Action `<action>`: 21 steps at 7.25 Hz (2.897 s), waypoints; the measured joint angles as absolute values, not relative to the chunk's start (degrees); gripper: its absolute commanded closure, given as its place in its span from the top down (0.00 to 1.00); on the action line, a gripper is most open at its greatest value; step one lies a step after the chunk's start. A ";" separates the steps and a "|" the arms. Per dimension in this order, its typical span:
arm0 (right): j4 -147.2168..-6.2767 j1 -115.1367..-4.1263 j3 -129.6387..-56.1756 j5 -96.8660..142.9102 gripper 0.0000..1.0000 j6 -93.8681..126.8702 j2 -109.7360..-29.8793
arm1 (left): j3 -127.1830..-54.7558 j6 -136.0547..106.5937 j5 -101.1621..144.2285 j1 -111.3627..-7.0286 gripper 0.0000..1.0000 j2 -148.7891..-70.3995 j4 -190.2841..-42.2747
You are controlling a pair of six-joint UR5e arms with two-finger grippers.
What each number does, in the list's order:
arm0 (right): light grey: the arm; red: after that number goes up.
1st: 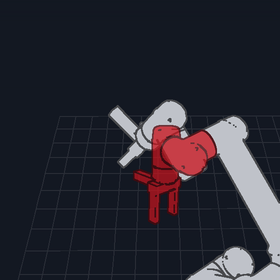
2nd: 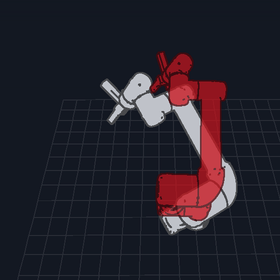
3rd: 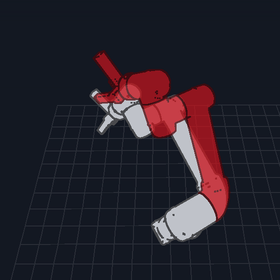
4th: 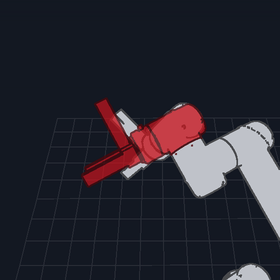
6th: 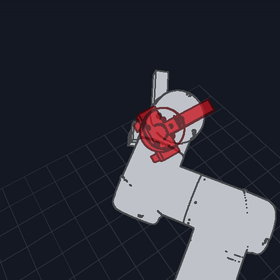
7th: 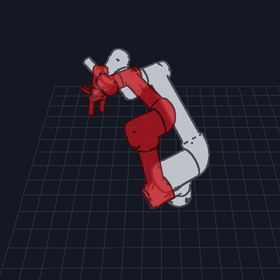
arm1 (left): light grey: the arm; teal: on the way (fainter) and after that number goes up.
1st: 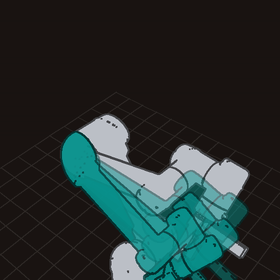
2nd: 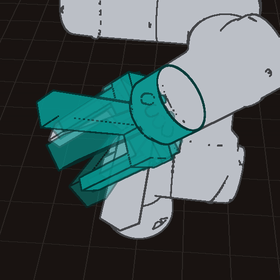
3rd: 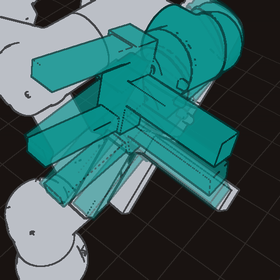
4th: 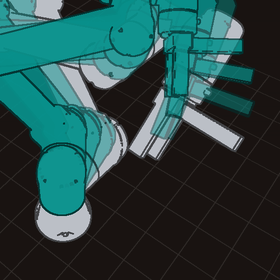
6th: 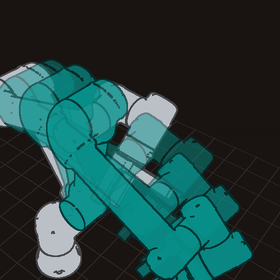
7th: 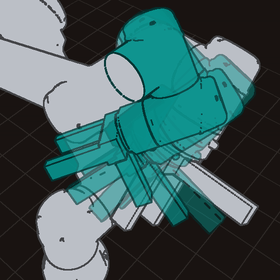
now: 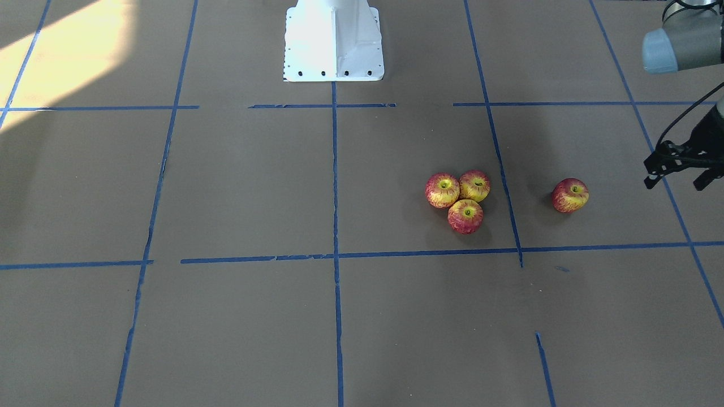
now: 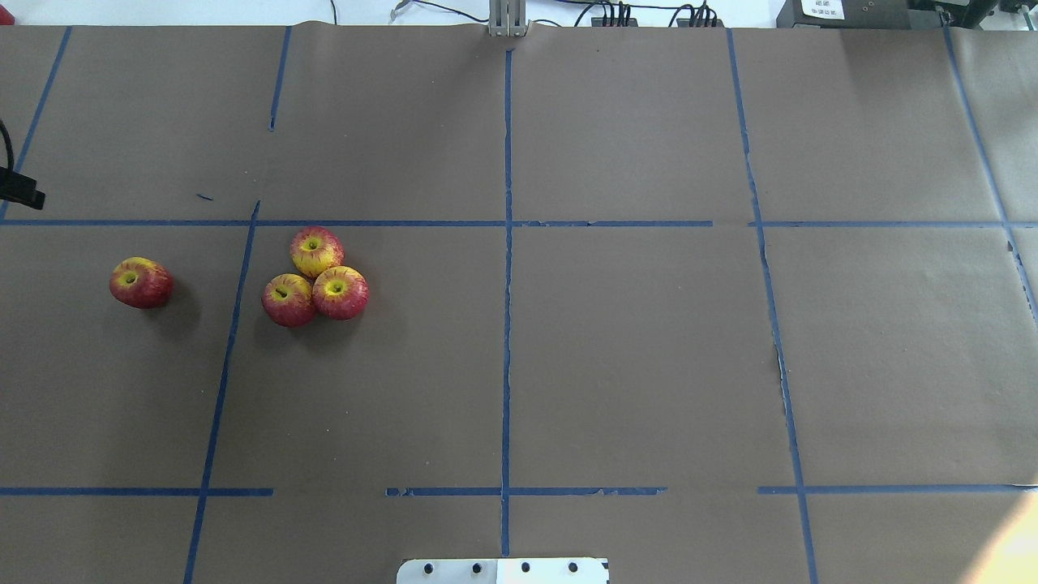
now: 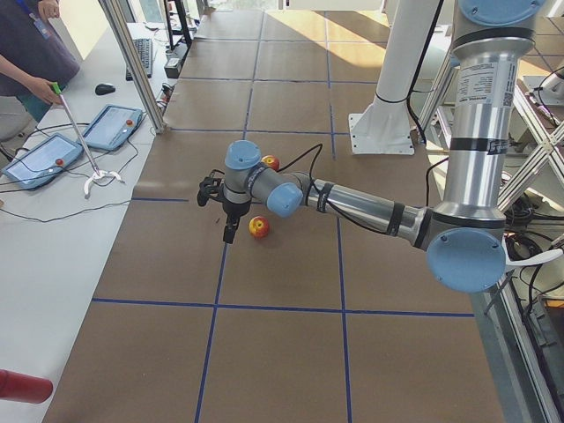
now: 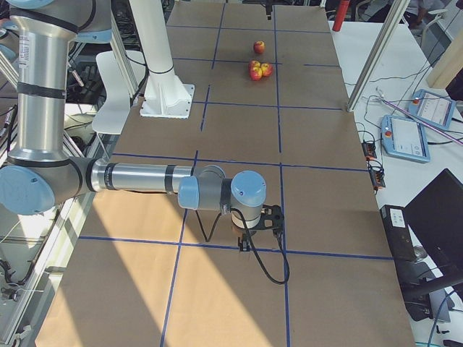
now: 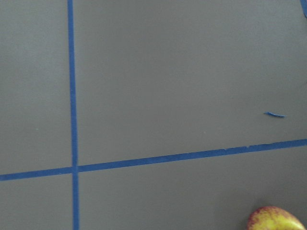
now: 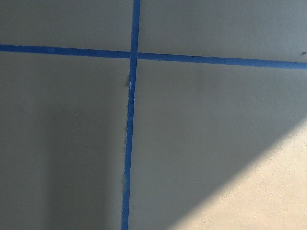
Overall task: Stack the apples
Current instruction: 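Move the left gripper down over the lone red-yellow apple, then close the left gripper on the lone apple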
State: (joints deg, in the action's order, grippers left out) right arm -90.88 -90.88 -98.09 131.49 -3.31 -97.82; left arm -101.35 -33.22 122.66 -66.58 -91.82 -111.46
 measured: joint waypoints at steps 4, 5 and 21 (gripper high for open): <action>-90.88 -90.88 -98.09 131.49 1.00 -3.34 -97.82 | -97.66 -47.91 119.40 -55.29 1.00 -91.81 -123.26; -90.88 -90.88 -98.09 131.48 1.00 -3.34 -97.82 | -96.39 -49.07 118.84 -54.11 1.00 -91.84 -125.03; -90.88 -90.88 -98.09 131.48 1.00 -3.31 -97.82 | -91.41 -49.95 119.35 -50.45 0.14 -93.27 -126.30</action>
